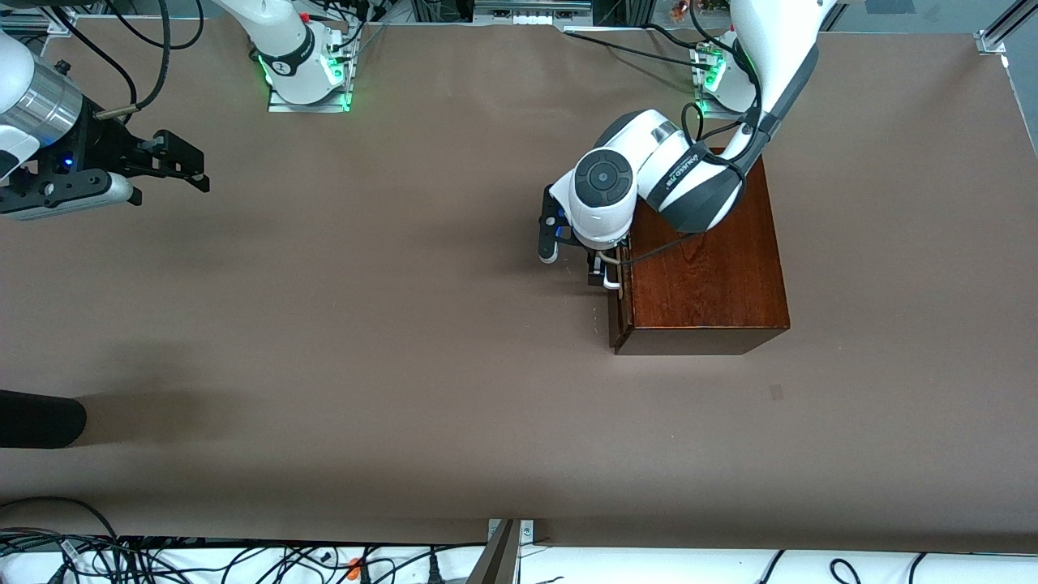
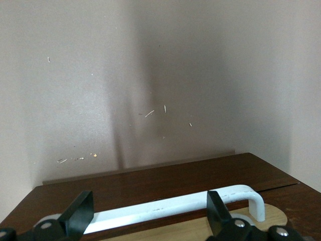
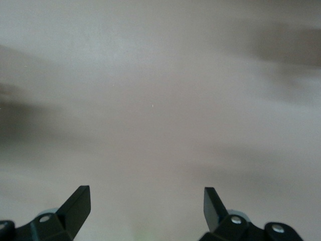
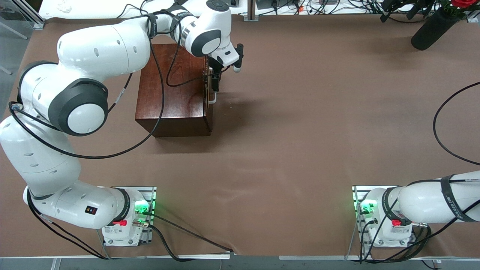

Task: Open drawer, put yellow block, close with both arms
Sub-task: 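Push the drawer shut into the box with the left gripper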

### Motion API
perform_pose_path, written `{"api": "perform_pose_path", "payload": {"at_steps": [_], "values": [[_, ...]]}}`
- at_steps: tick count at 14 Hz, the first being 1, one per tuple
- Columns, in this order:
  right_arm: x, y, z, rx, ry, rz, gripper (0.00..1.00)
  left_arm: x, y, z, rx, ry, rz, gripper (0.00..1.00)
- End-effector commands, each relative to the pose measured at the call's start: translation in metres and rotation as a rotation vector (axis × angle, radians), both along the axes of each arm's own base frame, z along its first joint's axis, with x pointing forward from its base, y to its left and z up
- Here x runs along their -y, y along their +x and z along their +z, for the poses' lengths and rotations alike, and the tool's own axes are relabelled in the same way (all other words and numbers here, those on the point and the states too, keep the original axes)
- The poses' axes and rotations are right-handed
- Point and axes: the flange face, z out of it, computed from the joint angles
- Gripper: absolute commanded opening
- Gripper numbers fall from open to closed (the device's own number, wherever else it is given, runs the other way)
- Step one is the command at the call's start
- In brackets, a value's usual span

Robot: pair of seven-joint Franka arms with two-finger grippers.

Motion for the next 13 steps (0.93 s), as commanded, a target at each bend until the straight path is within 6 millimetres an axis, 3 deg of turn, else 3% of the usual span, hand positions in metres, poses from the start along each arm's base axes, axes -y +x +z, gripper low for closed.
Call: {"api": "perform_pose_path", "payload": {"at_steps": [1,4,9,11,13], "values": [[-0.002,-0.002,0.007,0.005,-0.015,-0.009,1.00,-0.016,0.007,0.014,0.027,0.036,-0.003,1.00],[-0.002,-0.002,0.006,0.004,-0.015,-0.009,1.00,-0.014,0.009,0.033,0.044,0.015,0.012,1.00],[-0.001,-0.002,0.007,0.005,-0.015,-0.010,1.00,-0.011,-0.003,0.107,-0.009,-0.081,0.311,1.00],[-0.001,-0.001,0.007,0.007,-0.015,-0.010,1.00,-0.030,-0.002,0.136,-0.024,-0.028,0.469,1.00],[-0.001,-0.001,0.007,0.007,-0.015,-0.010,1.00,-0.061,0.003,0.165,-0.020,0.022,0.613,1.00]]}}
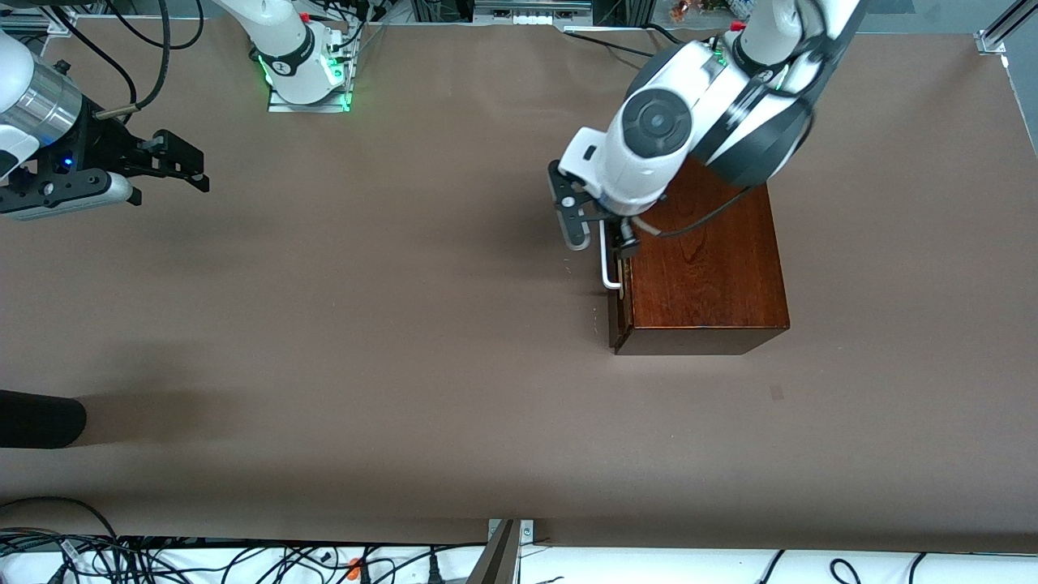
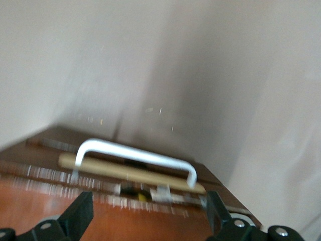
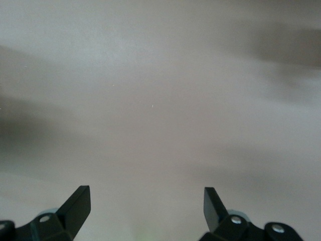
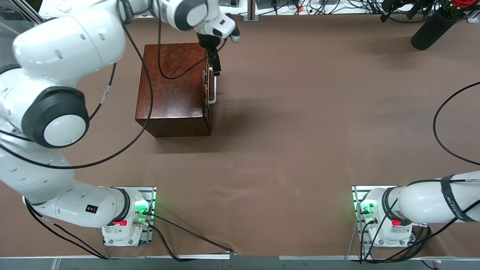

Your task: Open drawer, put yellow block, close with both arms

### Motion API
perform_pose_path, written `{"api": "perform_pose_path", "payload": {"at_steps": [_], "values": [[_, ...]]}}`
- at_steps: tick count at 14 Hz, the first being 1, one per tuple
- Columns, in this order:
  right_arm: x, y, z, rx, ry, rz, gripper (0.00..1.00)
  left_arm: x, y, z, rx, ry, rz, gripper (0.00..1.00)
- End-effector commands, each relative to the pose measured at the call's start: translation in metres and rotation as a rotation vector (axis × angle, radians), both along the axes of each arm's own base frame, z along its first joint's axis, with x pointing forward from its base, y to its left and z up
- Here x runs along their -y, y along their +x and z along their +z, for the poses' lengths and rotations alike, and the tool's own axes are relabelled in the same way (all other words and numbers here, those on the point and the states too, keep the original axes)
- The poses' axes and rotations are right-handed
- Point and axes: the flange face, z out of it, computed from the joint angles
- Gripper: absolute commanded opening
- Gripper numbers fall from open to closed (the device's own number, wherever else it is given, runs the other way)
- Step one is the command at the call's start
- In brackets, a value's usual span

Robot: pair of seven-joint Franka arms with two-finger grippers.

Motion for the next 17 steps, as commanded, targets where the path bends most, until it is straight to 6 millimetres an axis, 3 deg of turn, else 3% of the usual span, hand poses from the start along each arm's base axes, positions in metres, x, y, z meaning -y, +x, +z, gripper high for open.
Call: {"api": "perform_pose_path", "payload": {"at_steps": [1,3,4,7,10,14,17], "values": [[-0.001,-0.001,0.007,0.005,-0.015,-0.011,1.00,-0.046,0.004,0.042,-0.025,0.052,0.207,1.00],[-0.001,-0.001,0.007,0.005,-0.015,-0.011,1.00,-0.089,0.011,0.062,-0.027,0.109,0.362,1.00],[-0.001,-0.001,0.007,0.005,-0.015,-0.011,1.00,-0.101,0.012,0.066,-0.030,0.130,0.427,1.00],[-0.001,-0.001,0.007,0.005,-0.015,-0.011,1.00,-0.174,0.039,0.099,-0.019,0.135,0.602,1.00],[-0.001,-0.002,0.007,0.004,-0.015,-0.010,1.00,-0.230,0.054,0.130,0.035,0.181,0.769,1.00],[0.000,-0.002,0.007,0.002,-0.015,-0.012,1.00,-0.280,0.047,0.156,0.113,0.206,1.131,1.00],[0.002,-0.002,0.005,-0.003,-0.017,-0.015,1.00,-0.315,0.039,0.160,0.194,0.144,1.220,1.00]]}}
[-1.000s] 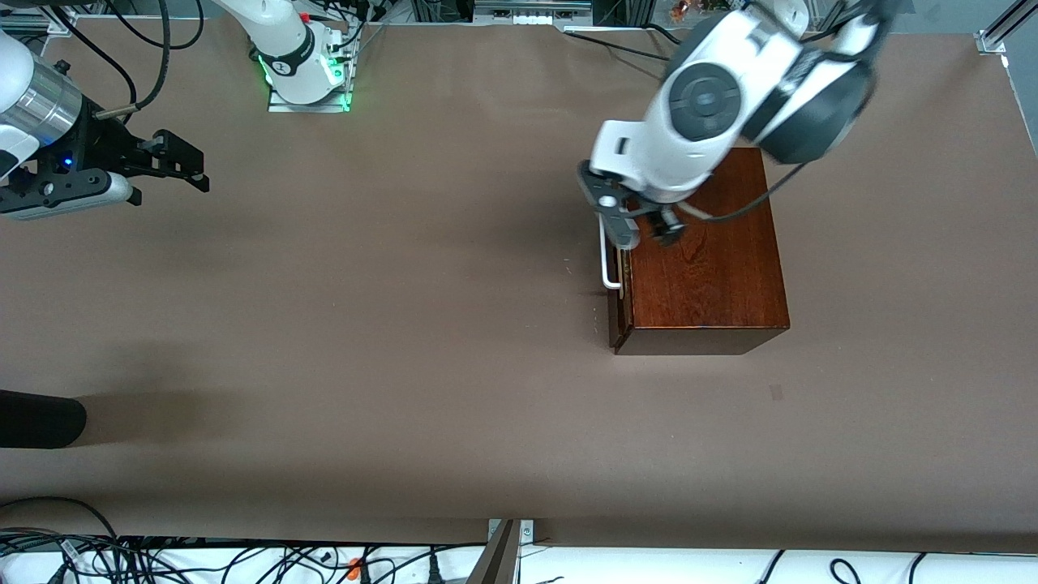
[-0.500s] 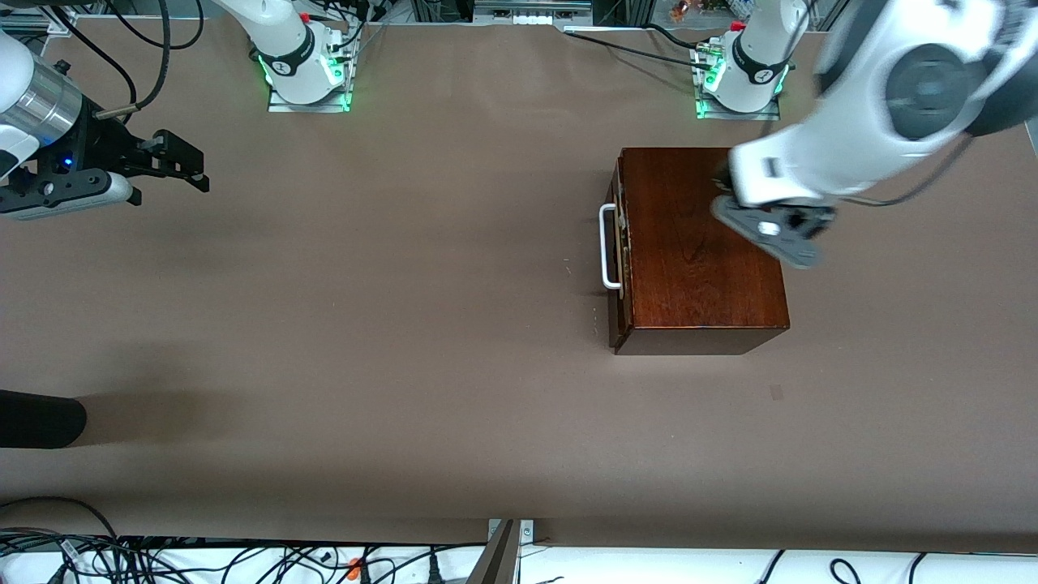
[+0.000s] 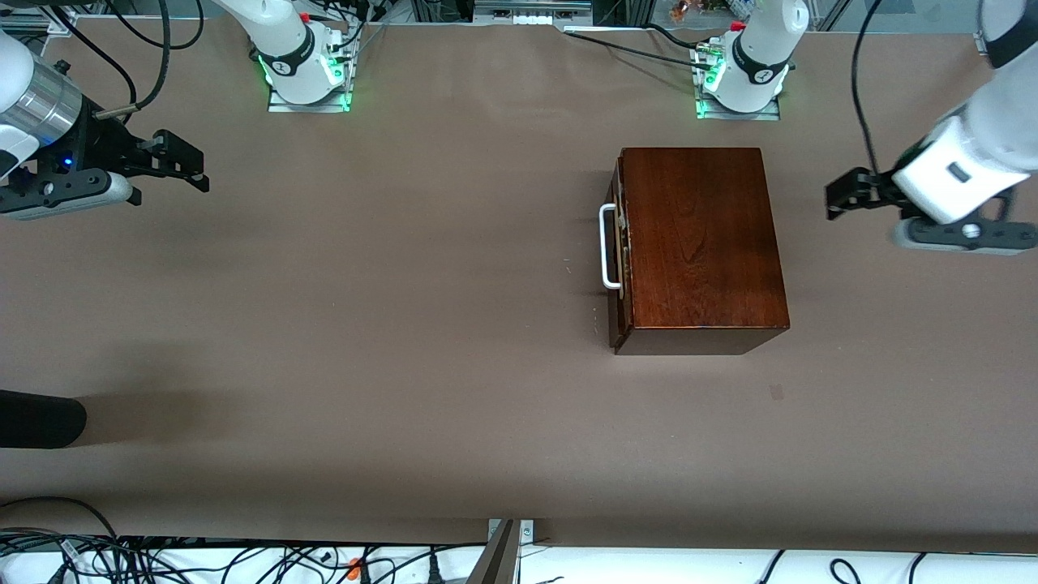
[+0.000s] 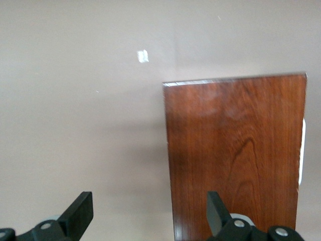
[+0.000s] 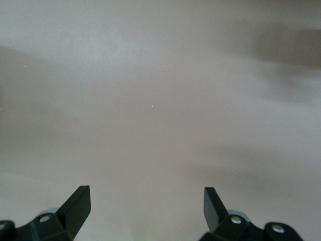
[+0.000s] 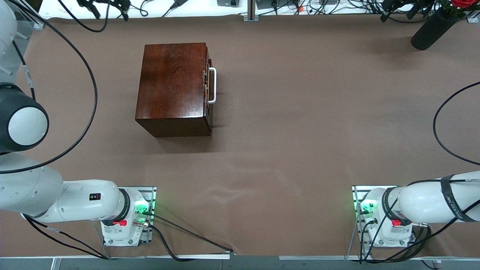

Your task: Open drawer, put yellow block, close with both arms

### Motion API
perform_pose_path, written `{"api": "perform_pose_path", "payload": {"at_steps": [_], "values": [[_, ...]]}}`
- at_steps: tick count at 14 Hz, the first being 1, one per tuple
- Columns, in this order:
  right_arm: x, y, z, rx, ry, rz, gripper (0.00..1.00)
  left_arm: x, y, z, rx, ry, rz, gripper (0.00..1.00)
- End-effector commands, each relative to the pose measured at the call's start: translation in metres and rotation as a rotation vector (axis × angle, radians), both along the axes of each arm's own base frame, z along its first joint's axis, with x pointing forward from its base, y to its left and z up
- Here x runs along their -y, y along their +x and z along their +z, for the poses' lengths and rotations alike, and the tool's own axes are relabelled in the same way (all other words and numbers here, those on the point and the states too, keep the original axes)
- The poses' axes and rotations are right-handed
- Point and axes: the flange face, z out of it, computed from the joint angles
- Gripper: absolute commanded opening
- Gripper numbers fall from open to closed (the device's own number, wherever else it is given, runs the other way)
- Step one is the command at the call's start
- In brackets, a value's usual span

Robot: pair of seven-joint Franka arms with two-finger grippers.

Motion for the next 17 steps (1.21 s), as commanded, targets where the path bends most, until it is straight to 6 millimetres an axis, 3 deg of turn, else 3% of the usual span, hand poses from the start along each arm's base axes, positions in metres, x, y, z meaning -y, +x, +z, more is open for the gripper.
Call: {"api": "perform_pose_path", "payload": {"at_steps": [1,3,17], "values": [[0.002,-0.002,0.005,-0.003,-0.016,-0.014,1.00,-0.023,-0.023,0.005,0.110,-0.002,0.069,1.00],[0.004,-0.002,0.005,-0.004,-0.016,-0.019,1.00,-0.027,-0.032,0.004,0.145,-0.009,0.080,1.00],[0.007,0.000,0.004,-0.005,-0.016,-0.025,1.00,-0.029,-0.039,-0.008,0.069,-0.029,0.085,1.00]]}}
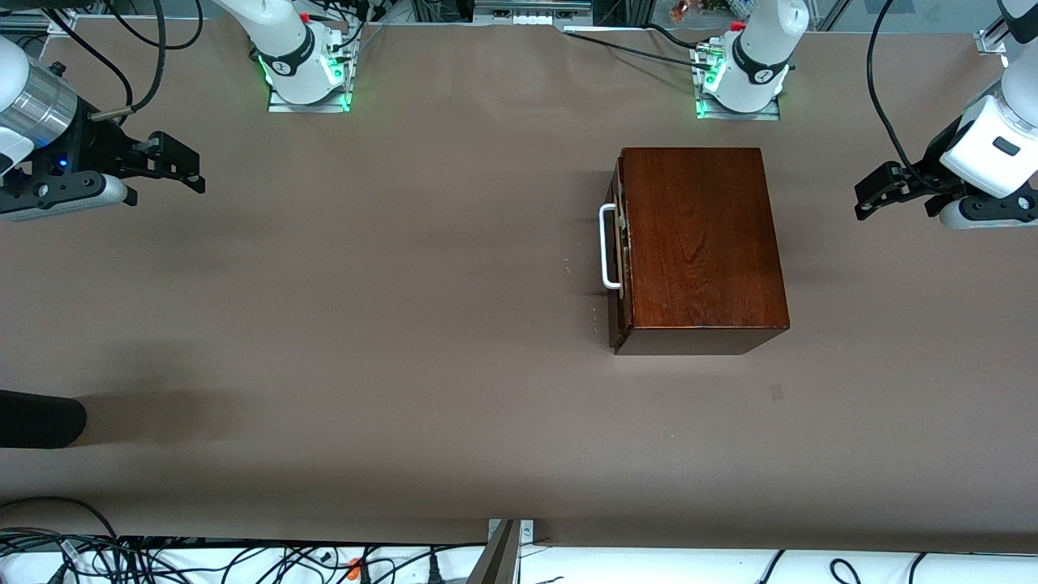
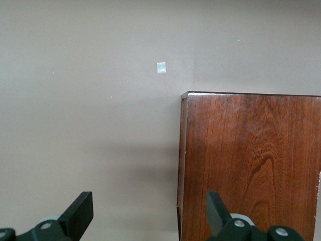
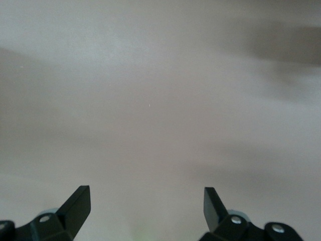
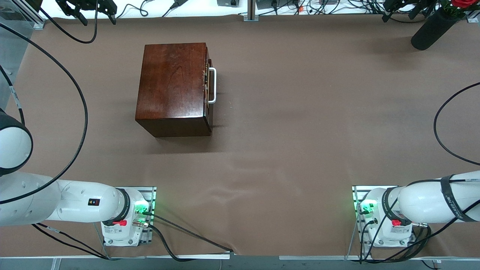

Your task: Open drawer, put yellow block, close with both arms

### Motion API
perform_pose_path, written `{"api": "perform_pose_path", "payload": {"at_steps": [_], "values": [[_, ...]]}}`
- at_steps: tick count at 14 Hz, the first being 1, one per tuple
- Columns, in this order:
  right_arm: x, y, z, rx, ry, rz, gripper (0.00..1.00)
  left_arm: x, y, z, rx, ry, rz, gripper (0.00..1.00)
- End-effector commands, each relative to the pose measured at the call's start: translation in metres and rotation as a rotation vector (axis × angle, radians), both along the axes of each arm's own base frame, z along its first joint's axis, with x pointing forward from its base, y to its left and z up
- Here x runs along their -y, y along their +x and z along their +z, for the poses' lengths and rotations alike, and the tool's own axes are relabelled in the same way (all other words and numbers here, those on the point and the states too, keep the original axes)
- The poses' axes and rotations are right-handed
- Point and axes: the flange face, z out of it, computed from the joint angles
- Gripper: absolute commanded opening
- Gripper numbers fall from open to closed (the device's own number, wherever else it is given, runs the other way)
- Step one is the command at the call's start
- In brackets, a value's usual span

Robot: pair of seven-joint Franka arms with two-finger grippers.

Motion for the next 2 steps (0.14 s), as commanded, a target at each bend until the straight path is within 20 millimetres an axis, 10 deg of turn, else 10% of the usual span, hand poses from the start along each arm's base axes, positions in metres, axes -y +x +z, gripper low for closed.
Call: {"api": "perform_pose_path", "payload": {"at_steps": [1,2], "values": [[0.0017,-0.0004,0.0040,-0.003,-0.012,-0.014,1.00,0.0012,-0.0080,0.0050,-0.005,-0.016,0.013,1.00],[0.0017,-0.0004,0.0040,-0.003,-0.012,-0.014,1.00,0.0009,-0.0081,0.0048,-0.006,-0.013,0.013,1.00]]}}
